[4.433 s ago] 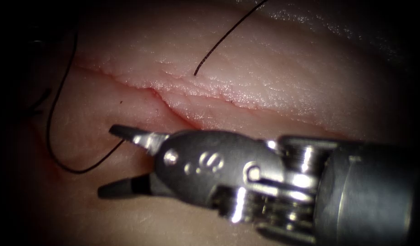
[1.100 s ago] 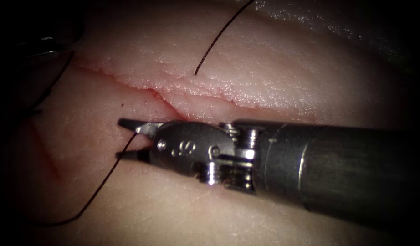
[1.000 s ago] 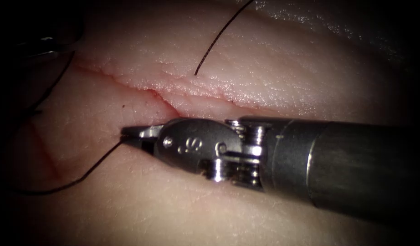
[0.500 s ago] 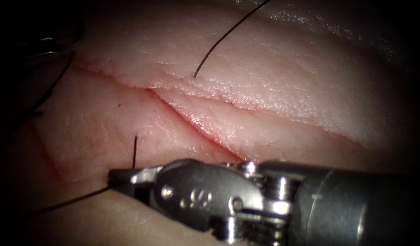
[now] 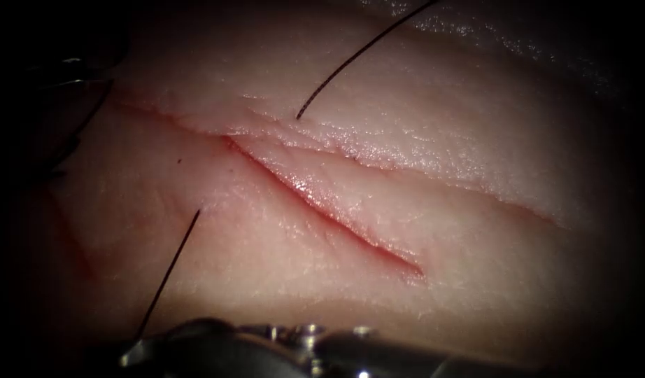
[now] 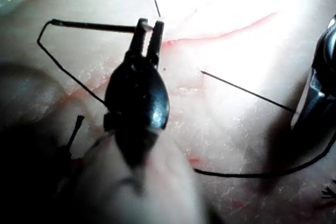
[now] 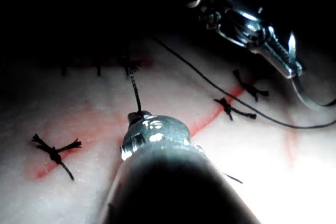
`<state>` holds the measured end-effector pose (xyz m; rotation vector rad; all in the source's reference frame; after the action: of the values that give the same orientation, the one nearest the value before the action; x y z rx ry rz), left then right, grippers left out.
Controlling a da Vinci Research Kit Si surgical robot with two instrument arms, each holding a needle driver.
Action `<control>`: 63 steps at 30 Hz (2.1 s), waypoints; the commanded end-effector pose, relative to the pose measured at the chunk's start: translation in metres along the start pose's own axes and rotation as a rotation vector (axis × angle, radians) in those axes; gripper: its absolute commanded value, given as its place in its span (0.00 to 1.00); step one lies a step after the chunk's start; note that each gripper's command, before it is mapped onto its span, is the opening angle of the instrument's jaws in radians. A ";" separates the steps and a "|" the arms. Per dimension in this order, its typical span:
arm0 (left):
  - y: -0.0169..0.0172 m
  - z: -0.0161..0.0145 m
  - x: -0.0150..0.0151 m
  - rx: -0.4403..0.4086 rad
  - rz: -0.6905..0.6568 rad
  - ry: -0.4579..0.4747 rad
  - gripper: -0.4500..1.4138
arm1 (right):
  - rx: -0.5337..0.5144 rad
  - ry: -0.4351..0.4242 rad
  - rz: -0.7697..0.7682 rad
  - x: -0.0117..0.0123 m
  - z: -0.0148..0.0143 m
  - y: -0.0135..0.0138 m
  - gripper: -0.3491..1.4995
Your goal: Wound Closure
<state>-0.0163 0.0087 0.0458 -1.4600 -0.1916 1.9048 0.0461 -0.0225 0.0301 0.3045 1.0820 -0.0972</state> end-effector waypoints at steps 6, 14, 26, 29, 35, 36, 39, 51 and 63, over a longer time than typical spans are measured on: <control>0.0001 0.0006 -0.0006 -0.001 -0.001 0.000 0.00 | -0.067 0.026 -0.001 0.0009 0.0011 0.0016 0.38; 0.0001 0.0006 -0.0007 -0.001 0.000 0.000 0.00 | -0.159 0.009 0.045 -0.0032 -0.0040 0.0059 0.74; 0.0001 0.0008 -0.0009 0.001 0.002 -0.001 0.00 | -0.199 -0.019 0.038 -0.0088 -0.0039 0.0083 0.77; 0.0002 0.0009 -0.0010 0.000 0.003 -0.003 0.00 | -0.214 -0.041 0.023 -0.0105 -0.0016 0.0085 0.78; 0.0002 0.0009 -0.0010 -0.003 0.003 -0.007 0.00 | -0.245 -0.072 0.010 -0.0127 0.0014 0.0096 0.76; 0.0002 0.0009 -0.0010 -0.003 0.003 -0.007 0.00 | -0.251 -0.079 0.011 -0.0129 0.0016 0.0099 0.75; 0.0002 0.0009 -0.0010 -0.003 0.003 -0.009 0.00 | -0.265 -0.082 0.012 -0.0131 0.0019 0.0102 0.75; 0.0002 0.0009 -0.0010 -0.003 0.003 -0.010 0.00 | -0.224 -0.111 0.014 -0.0125 -0.0001 0.0092 0.00; 0.0002 0.0008 -0.0010 -0.003 0.003 -0.010 0.00 | -0.112 -0.091 0.011 -0.0072 -0.0012 0.0040 0.00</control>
<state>-0.0166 0.0085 0.0462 -1.4536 -0.1949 1.9156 0.0417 -0.0188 0.0364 0.2142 0.9885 -0.0418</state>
